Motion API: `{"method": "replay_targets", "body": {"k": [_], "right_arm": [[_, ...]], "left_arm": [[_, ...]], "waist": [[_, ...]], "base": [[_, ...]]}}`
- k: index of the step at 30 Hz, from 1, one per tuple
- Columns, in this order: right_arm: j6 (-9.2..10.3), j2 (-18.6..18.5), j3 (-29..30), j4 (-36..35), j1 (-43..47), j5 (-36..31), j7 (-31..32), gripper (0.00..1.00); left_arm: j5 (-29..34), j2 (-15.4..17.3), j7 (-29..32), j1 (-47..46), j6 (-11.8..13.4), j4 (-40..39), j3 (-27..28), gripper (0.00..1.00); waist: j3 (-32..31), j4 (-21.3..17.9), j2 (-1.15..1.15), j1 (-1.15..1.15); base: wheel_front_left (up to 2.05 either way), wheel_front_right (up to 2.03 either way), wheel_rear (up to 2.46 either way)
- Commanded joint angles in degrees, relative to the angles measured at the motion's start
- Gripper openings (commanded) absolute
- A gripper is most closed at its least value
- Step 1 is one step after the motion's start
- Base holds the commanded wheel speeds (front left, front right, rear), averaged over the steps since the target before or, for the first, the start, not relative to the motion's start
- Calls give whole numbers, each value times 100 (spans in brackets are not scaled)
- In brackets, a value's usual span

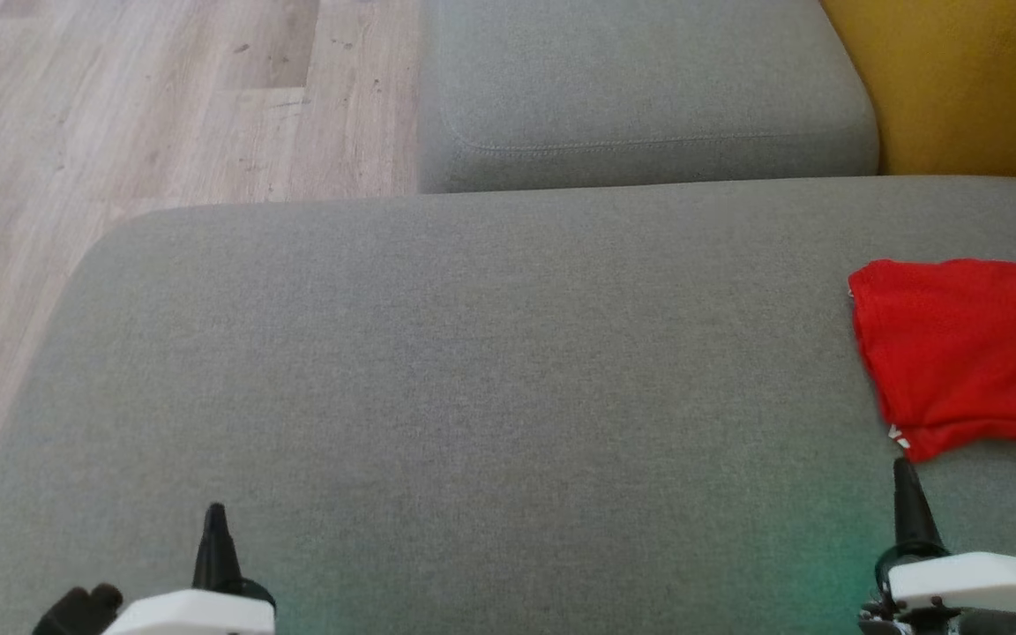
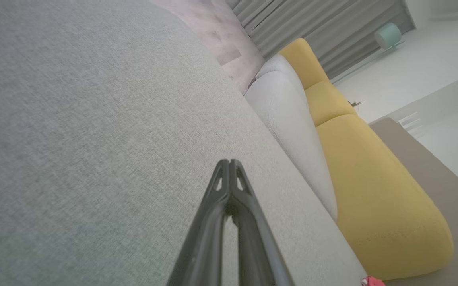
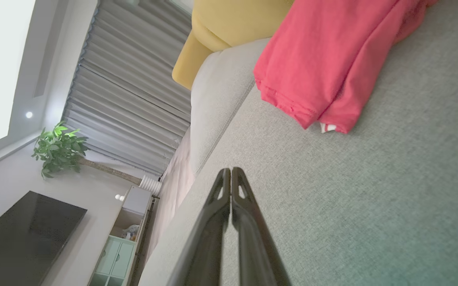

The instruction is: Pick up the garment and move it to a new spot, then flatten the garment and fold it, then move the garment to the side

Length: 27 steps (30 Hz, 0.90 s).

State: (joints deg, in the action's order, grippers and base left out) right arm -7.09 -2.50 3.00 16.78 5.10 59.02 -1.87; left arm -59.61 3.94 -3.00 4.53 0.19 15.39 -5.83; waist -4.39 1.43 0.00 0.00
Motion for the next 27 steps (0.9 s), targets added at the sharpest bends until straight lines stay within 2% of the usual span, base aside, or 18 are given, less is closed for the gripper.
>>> {"method": "replay_targets", "body": {"k": [1, 27], "right_arm": [[-26, -36, -22, -217, -388, 213, 70, 0], [-33, -42, 179, -249, -793, 1912, 486, 0]], "left_arm": [[-206, 50, 42, -366, -71, -172, 195, 0], [-1959, 38, 457, -744, -452, -155, 662, 0]], "waist": [[19, -7, 0, 0], [259, -81, 0, 0]], "base": [[0, 0, 0], [0, 0, 0]]}}
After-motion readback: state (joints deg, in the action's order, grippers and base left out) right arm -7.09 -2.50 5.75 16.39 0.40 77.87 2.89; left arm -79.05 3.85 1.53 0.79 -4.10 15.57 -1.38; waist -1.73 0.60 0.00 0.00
